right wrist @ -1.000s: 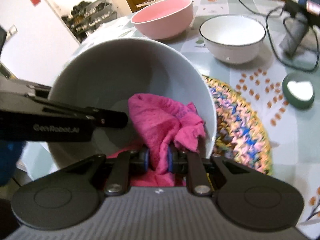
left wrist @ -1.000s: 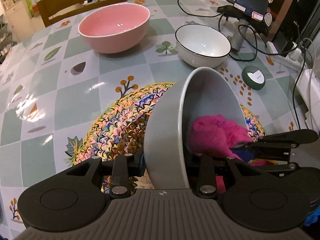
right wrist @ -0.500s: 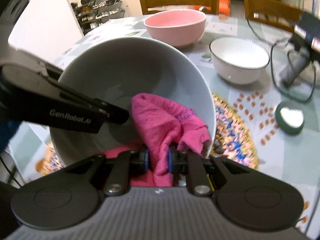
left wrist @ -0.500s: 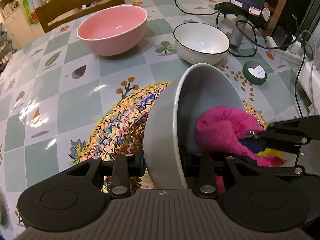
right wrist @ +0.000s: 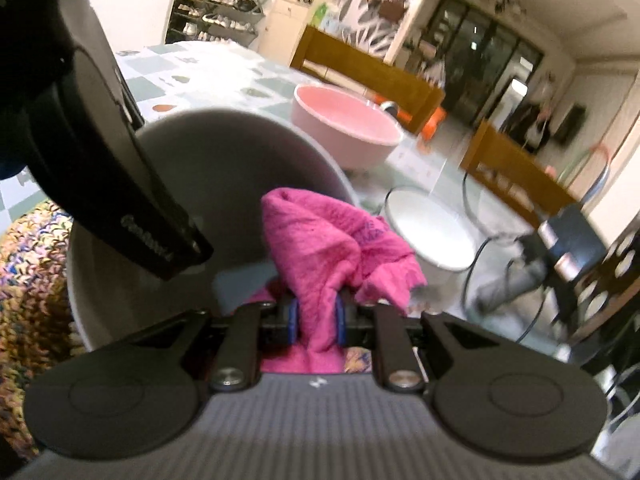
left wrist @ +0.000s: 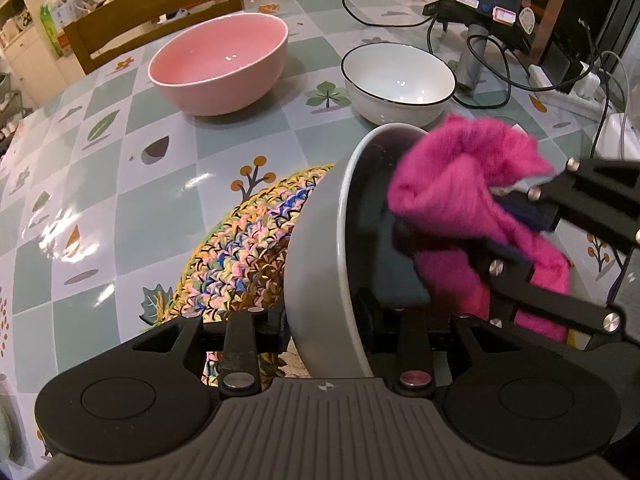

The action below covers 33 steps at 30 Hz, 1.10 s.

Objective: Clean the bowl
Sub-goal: 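Rub the pink cloth on the bowl's inner wall with the right gripper while the left holds the rim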

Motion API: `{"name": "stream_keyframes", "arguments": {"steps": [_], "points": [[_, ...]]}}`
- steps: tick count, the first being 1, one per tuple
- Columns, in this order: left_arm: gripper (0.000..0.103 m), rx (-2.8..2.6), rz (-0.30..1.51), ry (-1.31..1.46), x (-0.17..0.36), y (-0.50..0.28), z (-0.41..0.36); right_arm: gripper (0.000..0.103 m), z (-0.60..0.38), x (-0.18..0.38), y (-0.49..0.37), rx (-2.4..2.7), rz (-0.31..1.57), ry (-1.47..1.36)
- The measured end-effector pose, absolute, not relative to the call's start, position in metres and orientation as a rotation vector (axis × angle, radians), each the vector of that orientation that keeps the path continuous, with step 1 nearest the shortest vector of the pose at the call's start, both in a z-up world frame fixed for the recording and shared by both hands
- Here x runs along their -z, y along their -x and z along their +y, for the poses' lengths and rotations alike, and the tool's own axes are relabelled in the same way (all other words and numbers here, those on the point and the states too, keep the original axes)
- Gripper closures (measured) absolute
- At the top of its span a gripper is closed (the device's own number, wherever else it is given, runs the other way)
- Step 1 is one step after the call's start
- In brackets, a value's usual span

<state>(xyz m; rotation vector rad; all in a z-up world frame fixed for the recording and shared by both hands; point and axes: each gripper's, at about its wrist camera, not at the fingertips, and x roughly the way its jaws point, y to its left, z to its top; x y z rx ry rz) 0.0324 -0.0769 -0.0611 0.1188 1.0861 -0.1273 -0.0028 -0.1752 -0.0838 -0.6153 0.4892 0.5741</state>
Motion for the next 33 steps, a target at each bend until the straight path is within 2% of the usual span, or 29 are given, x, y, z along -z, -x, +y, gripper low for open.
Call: {"name": "stream_keyframes", "arguments": {"steps": [7,18,33], "points": [[0.066,0.132,1.086,-0.138,0.062,-0.033,-0.079,0.085,-0.176,0.082,-0.002,-0.551,0.439,0.668],[0.062,0.146,1.072,-0.167,0.061,-0.032,-0.085,0.085,-0.177,0.099,-0.011,-0.587,0.606,0.672],[0.058,0.157,1.113,-0.132,0.072,-0.026,-0.083,0.085,-0.191,0.102,-0.029,-0.650,0.843,0.301]]}}
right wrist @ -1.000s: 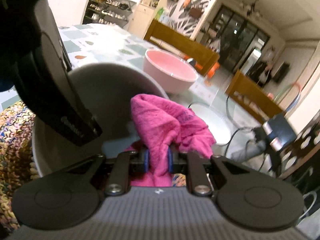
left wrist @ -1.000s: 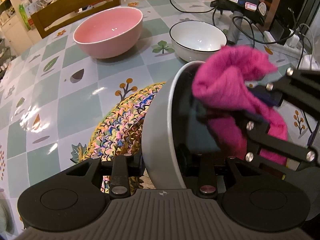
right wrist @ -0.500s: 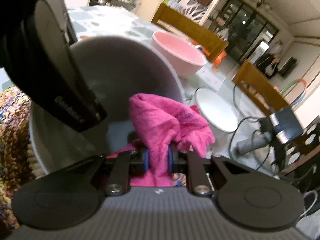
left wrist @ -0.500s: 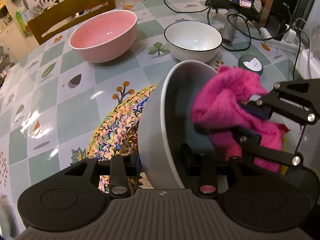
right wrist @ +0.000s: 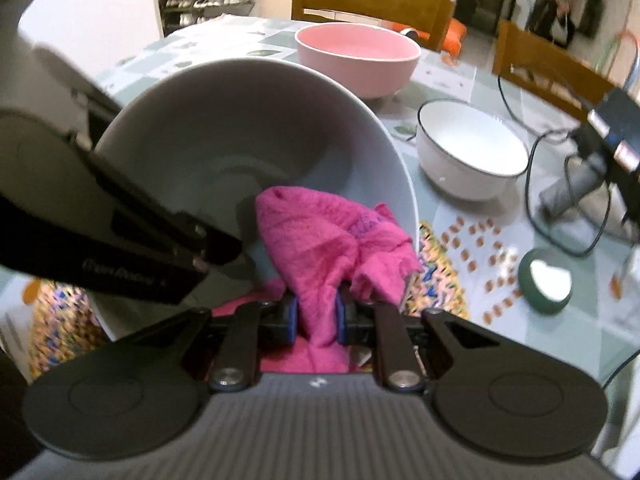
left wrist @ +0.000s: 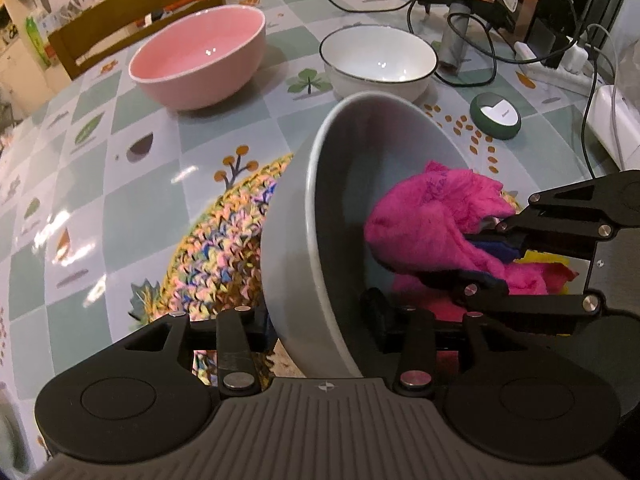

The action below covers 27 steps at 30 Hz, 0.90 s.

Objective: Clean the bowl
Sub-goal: 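Rub the pink cloth on the bowl's inner wall with the right gripper while the left holds the rim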

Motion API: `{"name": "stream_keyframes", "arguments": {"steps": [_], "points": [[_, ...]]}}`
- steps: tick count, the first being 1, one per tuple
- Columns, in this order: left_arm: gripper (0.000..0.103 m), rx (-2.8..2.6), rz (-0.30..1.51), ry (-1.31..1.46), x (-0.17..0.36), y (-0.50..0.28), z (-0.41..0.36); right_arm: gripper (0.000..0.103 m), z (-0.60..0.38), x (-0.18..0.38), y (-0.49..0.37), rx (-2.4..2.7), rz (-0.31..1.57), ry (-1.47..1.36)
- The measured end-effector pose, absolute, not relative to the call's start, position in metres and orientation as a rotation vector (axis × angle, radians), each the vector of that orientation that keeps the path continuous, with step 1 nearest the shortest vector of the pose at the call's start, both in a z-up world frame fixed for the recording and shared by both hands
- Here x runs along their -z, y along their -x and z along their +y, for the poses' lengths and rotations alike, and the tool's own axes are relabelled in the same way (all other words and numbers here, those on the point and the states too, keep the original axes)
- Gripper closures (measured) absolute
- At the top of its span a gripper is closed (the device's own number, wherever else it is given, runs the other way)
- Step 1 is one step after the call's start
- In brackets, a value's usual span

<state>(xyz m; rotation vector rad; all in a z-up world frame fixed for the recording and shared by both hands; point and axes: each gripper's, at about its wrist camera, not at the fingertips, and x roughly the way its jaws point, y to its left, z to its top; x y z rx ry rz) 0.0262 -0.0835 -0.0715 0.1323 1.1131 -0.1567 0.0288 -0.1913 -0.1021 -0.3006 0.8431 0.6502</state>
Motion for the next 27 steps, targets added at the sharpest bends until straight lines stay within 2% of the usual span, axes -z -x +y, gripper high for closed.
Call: {"name": "stream_keyframes", "arguments": {"steps": [7,18,27], "points": [[0.061,0.157,1.132,0.005,0.078,-0.026,-0.069,0.085,-0.195,0.102,-0.026,-0.666,0.860,0.209],[0.066,0.140,1.102,0.063,0.076,-0.018,-0.059,0.084,-0.191,0.101,-0.017,-0.683,0.798,0.222],[0.080,0.143,1.038,-0.017,0.058,-0.015,-0.053,0.085,-0.182,0.095,-0.014,-0.746,0.773,0.194]]}}
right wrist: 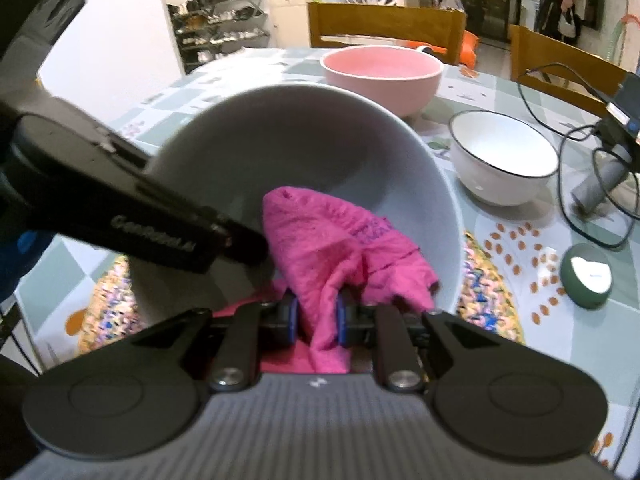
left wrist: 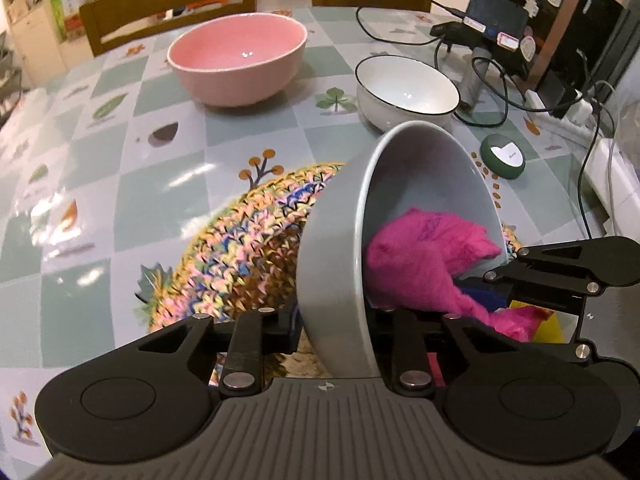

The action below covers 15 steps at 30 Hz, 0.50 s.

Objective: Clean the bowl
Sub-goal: 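Rub the pink cloth on the bowl's inner wall with the right gripper while the left holds the rim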

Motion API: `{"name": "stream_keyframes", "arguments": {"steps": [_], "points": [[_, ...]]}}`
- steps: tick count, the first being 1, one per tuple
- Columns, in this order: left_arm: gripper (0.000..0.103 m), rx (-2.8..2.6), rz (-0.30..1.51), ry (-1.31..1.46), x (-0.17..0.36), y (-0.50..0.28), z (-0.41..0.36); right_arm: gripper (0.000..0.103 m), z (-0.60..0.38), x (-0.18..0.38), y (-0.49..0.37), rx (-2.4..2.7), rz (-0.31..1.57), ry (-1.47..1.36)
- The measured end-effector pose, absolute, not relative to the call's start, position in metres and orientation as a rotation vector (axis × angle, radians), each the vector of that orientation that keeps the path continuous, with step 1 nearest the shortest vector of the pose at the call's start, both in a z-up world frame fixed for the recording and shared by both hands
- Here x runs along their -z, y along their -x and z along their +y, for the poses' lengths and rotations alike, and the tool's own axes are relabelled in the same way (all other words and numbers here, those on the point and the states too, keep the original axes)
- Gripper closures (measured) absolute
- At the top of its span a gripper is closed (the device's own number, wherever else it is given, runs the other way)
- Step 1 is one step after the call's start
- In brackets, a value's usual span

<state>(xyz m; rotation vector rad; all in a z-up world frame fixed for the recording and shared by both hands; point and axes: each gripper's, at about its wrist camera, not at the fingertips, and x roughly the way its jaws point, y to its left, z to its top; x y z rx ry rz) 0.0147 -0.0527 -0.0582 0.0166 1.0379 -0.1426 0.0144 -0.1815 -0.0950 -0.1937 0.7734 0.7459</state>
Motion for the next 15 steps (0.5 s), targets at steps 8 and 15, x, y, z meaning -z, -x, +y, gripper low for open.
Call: {"name": "stream_keyframes", "arguments": {"steps": [8,15], "points": [[0.083,0.138,1.031,-0.065,0.0511,-0.0147,-0.0518,0.085,-0.1766,0.0891,-0.0148,-0.817,0.771,0.124],[0.083,0.129,1.016,-0.090,0.0492,-0.0163,-0.0589,0.085,-0.1772,0.0884,-0.0158,-0.799,0.788,0.168]]}}
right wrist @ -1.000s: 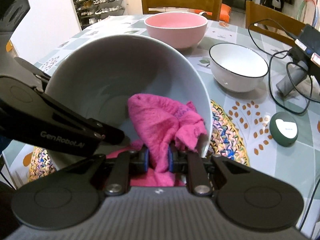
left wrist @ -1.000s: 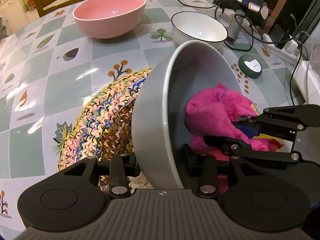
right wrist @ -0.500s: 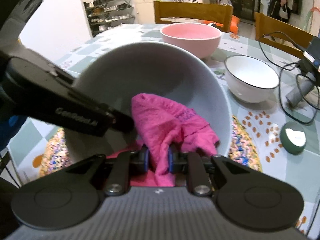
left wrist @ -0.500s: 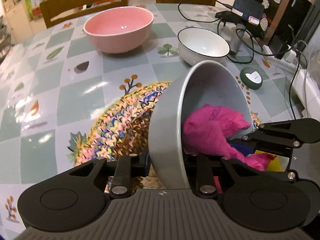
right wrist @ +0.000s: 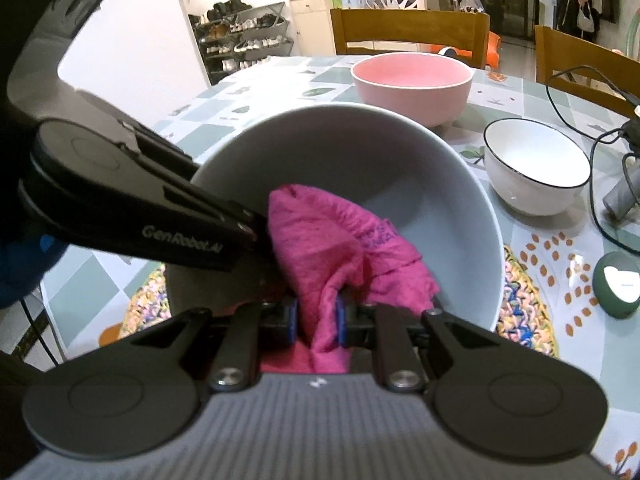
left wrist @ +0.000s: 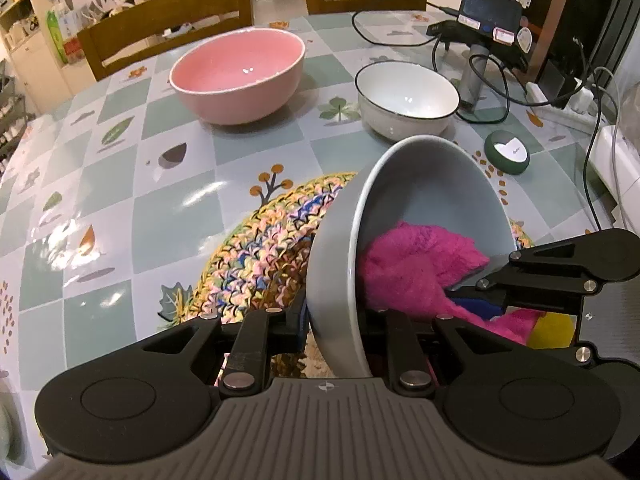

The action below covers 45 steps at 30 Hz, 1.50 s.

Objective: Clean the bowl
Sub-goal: 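Rub the pink cloth on the bowl's inner wall with the right gripper while the left holds the rim, then sweep the pink cloth along the inner wall with the right gripper while the left holds the rim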

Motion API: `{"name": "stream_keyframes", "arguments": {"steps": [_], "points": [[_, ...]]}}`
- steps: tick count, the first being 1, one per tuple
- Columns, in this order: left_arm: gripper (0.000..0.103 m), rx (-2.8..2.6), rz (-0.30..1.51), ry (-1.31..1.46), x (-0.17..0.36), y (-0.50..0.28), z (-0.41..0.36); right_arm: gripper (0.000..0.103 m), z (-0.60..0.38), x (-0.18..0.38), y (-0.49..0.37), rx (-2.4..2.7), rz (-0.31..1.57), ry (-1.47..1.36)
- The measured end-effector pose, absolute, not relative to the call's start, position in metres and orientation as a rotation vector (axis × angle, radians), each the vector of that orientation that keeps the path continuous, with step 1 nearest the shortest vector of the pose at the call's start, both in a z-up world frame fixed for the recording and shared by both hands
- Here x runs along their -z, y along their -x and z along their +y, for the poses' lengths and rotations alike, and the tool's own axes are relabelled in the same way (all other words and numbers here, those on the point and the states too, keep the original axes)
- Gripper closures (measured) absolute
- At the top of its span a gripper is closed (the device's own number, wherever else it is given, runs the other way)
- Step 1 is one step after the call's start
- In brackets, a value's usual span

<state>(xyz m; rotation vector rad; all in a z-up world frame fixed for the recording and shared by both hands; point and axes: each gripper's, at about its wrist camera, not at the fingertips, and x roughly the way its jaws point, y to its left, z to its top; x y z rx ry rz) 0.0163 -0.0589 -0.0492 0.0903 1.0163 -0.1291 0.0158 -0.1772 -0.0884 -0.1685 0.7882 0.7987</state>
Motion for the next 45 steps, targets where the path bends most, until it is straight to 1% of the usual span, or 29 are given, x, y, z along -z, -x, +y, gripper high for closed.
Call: {"name": "stream_keyframes", "arguments": {"steps": [7,15,21,30,35,40,45], "points": [[0.082,0.124,0.992,-0.117,0.046,-0.020,-0.069,0.085,-0.186,0.094,-0.015,-0.744,0.803,0.250],[0.079,0.121,0.950,-0.167,0.041,-0.020,-0.088,0.085,-0.192,0.098,-0.011,-0.686,0.739,0.379],[0.079,0.119,0.949,-0.201,0.040,-0.024,-0.095,0.085,-0.192,0.101,-0.009,-0.645,0.641,0.511],[0.078,0.120,0.954,-0.234,0.040,-0.029,-0.100,0.085,-0.190,0.093,-0.004,-0.671,0.422,0.662],[0.075,0.123,0.959,-0.249,0.040,-0.031,-0.103,0.086,-0.190,0.087,-0.002,-0.714,0.348,0.701],[0.072,0.133,0.955,-0.259,0.040,-0.030,-0.107,0.085,-0.192,0.090,-0.008,-0.702,0.361,0.759],[0.070,0.139,0.963,-0.245,0.040,-0.034,-0.106,0.086,-0.194,0.095,-0.015,-0.683,0.442,0.763]]}}
